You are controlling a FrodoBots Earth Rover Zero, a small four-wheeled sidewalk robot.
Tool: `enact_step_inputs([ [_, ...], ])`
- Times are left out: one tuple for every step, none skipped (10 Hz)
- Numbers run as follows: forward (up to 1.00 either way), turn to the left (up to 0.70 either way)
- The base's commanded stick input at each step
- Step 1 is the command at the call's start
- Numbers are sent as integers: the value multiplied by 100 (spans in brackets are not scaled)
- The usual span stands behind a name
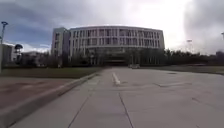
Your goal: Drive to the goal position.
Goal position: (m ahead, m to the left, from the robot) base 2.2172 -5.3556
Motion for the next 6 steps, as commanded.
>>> enact_step_inputs([
  [70, 0],
  [70, 0],
  [70, 0],
  [70, 0],
  [70, 0],
  [70, 0],
])
